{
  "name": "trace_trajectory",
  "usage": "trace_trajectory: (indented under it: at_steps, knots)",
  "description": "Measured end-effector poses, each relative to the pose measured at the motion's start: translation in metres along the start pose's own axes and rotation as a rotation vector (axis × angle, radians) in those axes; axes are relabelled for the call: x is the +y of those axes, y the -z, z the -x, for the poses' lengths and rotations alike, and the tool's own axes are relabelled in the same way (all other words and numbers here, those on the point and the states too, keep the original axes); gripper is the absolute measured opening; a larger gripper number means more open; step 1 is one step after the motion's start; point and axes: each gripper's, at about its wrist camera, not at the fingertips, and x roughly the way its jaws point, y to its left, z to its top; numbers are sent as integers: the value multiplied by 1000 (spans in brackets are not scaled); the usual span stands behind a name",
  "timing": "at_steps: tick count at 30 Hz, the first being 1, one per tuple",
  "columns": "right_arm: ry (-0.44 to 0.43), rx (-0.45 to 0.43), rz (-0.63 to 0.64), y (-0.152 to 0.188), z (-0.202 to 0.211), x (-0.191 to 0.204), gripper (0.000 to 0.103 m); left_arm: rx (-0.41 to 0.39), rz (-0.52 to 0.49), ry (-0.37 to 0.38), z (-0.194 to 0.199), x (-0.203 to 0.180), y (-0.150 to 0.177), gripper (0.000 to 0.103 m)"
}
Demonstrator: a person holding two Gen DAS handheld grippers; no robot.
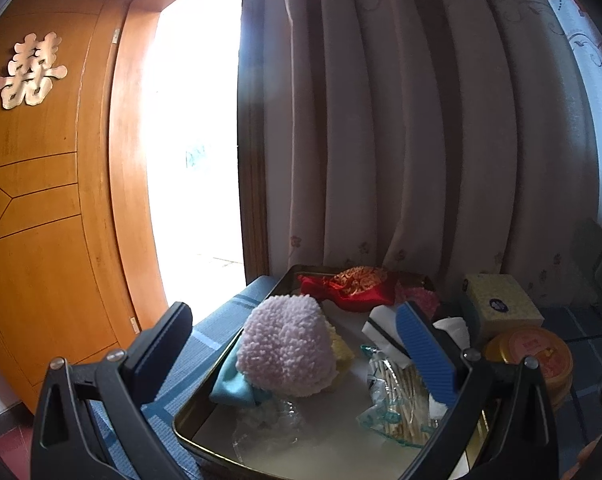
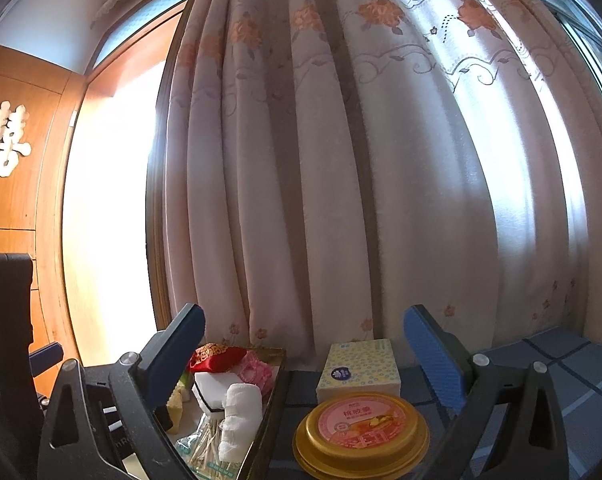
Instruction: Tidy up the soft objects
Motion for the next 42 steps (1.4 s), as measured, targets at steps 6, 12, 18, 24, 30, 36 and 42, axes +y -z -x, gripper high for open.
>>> trace_trajectory:
  at_steps: [6, 12, 18, 24, 30, 36, 42]
  knots:
    - [5, 10, -7, 0, -1, -2, 102, 3, -1, -4, -2, 2, 0, 103]
    - [3, 6, 0, -1, -1, -2, 102, 5, -3, -6, -1, 1, 0, 103]
    - [0, 6, 2, -1, 0, -2, 102, 7, -4, -6, -2, 2, -1, 103]
    - [-2, 6, 3, -1, 0, -3, 102, 18, -11, -4, -4, 2, 0, 103]
    - [-2, 7, 3, -1, 0, -2, 102, 21, -9, -9, -4, 1, 0, 103]
    - [-4, 7, 3, -1, 0, -3, 102, 22, -10, -10, -5, 1, 0, 103]
    - [-3, 8, 4, -1, 0, -3, 102, 34, -8, -6, -8, 2, 0, 103]
